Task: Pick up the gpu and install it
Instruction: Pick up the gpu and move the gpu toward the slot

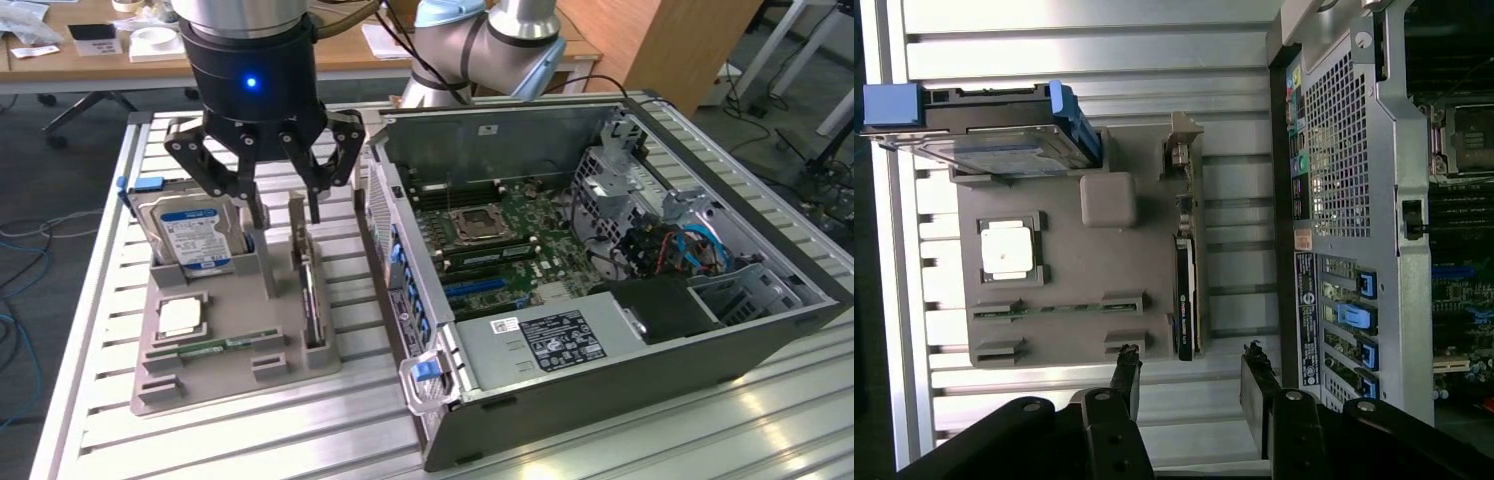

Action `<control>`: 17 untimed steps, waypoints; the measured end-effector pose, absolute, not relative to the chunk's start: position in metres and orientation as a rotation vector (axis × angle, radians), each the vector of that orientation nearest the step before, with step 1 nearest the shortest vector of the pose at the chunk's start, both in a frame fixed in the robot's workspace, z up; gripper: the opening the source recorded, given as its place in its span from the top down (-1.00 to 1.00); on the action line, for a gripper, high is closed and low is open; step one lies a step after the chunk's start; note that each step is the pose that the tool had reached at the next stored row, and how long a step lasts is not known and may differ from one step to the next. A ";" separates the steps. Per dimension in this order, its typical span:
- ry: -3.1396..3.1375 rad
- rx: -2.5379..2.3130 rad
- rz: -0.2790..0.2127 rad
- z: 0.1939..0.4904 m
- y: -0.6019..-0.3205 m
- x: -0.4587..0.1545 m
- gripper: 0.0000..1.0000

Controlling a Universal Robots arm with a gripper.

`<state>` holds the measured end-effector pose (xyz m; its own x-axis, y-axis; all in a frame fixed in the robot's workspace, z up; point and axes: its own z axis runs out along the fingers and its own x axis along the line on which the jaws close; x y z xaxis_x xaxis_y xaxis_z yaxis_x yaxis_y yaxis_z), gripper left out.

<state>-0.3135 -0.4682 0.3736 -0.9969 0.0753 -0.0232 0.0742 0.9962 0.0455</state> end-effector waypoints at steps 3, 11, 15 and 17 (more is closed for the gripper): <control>3.114 0.117 0.070 0.372 -0.468 -0.314 -0.06; 3.114 0.117 0.070 0.368 -0.468 -0.314 -0.06; 3.114 0.117 0.070 0.368 -0.468 -0.314 -0.06; 3.114 0.117 0.070 0.367 -0.468 -0.314 -0.06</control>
<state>-0.3135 -0.4682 0.3672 -0.9969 0.0753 -0.0233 0.0742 0.9962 0.0458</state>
